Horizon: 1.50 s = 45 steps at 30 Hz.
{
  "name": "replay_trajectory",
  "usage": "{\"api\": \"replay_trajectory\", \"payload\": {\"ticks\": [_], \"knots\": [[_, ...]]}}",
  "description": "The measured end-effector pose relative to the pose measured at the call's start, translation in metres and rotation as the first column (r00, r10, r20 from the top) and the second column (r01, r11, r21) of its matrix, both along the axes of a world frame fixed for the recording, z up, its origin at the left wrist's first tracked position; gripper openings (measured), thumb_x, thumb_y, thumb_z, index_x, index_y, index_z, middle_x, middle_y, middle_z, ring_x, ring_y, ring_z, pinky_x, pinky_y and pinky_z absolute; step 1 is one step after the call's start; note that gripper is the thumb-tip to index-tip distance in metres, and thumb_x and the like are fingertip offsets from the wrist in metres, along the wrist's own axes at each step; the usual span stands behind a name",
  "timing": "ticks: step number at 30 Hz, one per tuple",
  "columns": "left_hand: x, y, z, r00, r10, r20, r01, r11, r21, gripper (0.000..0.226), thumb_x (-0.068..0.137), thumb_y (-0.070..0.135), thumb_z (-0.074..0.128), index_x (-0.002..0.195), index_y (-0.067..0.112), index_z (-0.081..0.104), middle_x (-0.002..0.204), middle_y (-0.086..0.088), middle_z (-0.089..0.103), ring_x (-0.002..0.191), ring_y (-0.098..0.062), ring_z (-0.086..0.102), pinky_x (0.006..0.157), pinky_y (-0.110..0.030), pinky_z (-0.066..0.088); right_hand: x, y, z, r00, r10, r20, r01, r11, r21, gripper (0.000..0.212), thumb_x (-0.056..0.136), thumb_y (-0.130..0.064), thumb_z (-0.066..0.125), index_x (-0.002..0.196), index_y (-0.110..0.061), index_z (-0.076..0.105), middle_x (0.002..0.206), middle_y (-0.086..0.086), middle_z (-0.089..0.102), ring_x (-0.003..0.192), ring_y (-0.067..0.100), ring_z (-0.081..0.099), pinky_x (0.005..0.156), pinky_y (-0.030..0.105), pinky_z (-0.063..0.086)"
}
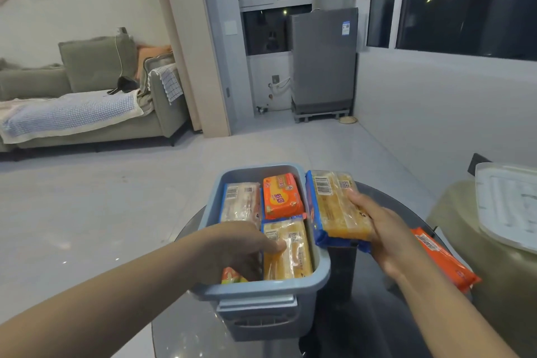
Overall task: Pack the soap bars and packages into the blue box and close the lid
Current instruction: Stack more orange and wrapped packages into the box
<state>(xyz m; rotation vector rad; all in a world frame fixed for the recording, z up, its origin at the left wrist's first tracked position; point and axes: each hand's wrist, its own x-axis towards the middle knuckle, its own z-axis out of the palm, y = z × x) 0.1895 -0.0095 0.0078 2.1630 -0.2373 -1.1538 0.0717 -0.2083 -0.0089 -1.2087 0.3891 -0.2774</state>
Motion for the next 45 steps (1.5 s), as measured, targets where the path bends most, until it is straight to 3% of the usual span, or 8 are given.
{"api": "replay_trajectory", "payload": {"ticks": [6, 17, 21, 25, 30, 34, 40, 45], "knots": [[0.009, -0.004, -0.005, 0.996, -0.083, -0.014, 0.083, 0.995, 0.063, 0.027, 0.084, 0.036, 0.066, 0.098, 0.013, 0.061, 0.081, -0.004, 0.076, 0.084, -0.023, 0.073, 0.093, -0.041, 0.054, 0.001, -0.001, -0.003, 1.0, 0.007, -0.019, -0.007, 1.0, 0.004, 0.03, 0.079, -0.041, 0.064, 0.065, -0.017, 0.073, 0.059, 0.001, 0.071, 0.045, 0.009, 0.065, 0.034, 0.015, 0.042], [0.002, -0.009, -0.015, 0.905, -0.209, 0.371, 0.151, 0.972, 0.178, 0.038, 0.081, 0.062, 0.056, 0.086, 0.024, 0.058, 0.077, 0.011, 0.064, 0.07, -0.007, 0.066, 0.068, -0.021, 0.055, 0.004, 0.007, -0.004, 0.999, 0.031, 0.003, -0.031, 0.999, -0.027, 0.035, 0.066, -0.05, 0.066, 0.068, -0.016, 0.073, 0.059, 0.002, 0.069, 0.05, 0.013, 0.064, 0.047, 0.022, 0.044], [0.002, -0.009, -0.012, 0.919, -0.18, 0.35, 0.149, 0.982, 0.113, 0.036, 0.086, 0.059, 0.049, 0.075, 0.025, 0.058, 0.071, 0.007, 0.066, 0.07, -0.014, 0.068, 0.084, -0.033, 0.057, 0.004, 0.009, -0.005, 1.0, 0.018, 0.012, -0.018, 0.999, -0.047, 0.046, 0.063, -0.052, 0.066, 0.082, -0.011, 0.072, 0.069, 0.008, 0.071, 0.062, 0.02, 0.066, 0.062, 0.032, 0.046], [0.007, -0.014, -0.001, 0.972, -0.129, 0.197, 0.114, 0.99, 0.088, 0.034, 0.088, 0.052, 0.053, 0.08, 0.02, 0.059, 0.056, 0.007, 0.071, 0.06, -0.015, 0.072, 0.062, -0.028, 0.06, 0.002, 0.008, -0.006, 0.999, 0.038, 0.023, -0.037, 0.998, -0.052, 0.047, 0.068, -0.051, 0.065, 0.09, -0.01, 0.072, 0.08, 0.009, 0.076, 0.072, 0.021, 0.073, 0.066, 0.032, 0.056], [-0.001, -0.016, -0.011, 0.906, -0.173, 0.385, 0.077, 0.965, 0.251, 0.054, 0.086, 0.062, 0.045, 0.104, 0.013, 0.06, 0.104, -0.006, 0.07, 0.097, -0.024, 0.068, 0.092, -0.037, 0.053, 0.002, 0.011, -0.001, 0.999, 0.047, -0.003, -0.047, 0.995, -0.084, 0.049, 0.067, -0.053, 0.065, 0.093, -0.012, 0.072, 0.084, 0.008, 0.076, 0.075, 0.02, 0.073, 0.058, 0.028, 0.055], [-0.003, -0.008, -0.005, 0.969, -0.037, 0.245, 0.026, 0.998, 0.049, 0.055, 0.087, 0.06, 0.045, 0.088, 0.008, 0.062, 0.076, -0.008, 0.069, 0.076, -0.026, 0.07, 0.086, -0.04, 0.057, 0.001, 0.02, 0.006, 1.0, 0.01, -0.006, -0.01, 0.994, -0.11, 0.036, 0.071, -0.048, 0.068, 0.079, -0.014, 0.073, 0.063, 0.003, 0.074, 0.054, 0.013, 0.069, 0.04, 0.018, 0.047], [-0.01, -0.007, -0.004, 0.84, 0.157, 0.519, -0.047, 0.974, -0.22, 0.066, 0.089, 0.062, 0.037, 0.077, 0.004, 0.068, 0.054, -0.001, 0.065, 0.044, -0.01, 0.06, 0.046, -0.022, 0.049, 0.002, 0.031, 0.012, 0.987, -0.161, 0.008, 0.158, 0.954, -0.255, 0.032, 0.083, -0.036, 0.064, 0.059, -0.016, 0.07, 0.054, -0.001, 0.068, 0.046, 0.01, 0.065, 0.043, 0.025, 0.051], [-0.006, -0.002, 0.01, 0.964, 0.214, 0.16, -0.084, 0.812, -0.578, 0.053, 0.082, 0.06, 0.053, 0.101, 0.013, 0.07, 0.079, -0.002, 0.075, 0.067, -0.013, 0.07, 0.054, -0.025, 0.055, 0.003, 0.055, 0.014, 0.976, -0.202, 0.086, 0.218, 0.855, -0.47, 0.033, 0.085, -0.035, 0.06, 0.053, -0.034, 0.068, 0.057, -0.013, 0.068, 0.062, 0.008, 0.065, 0.058, 0.03, 0.052]]}}
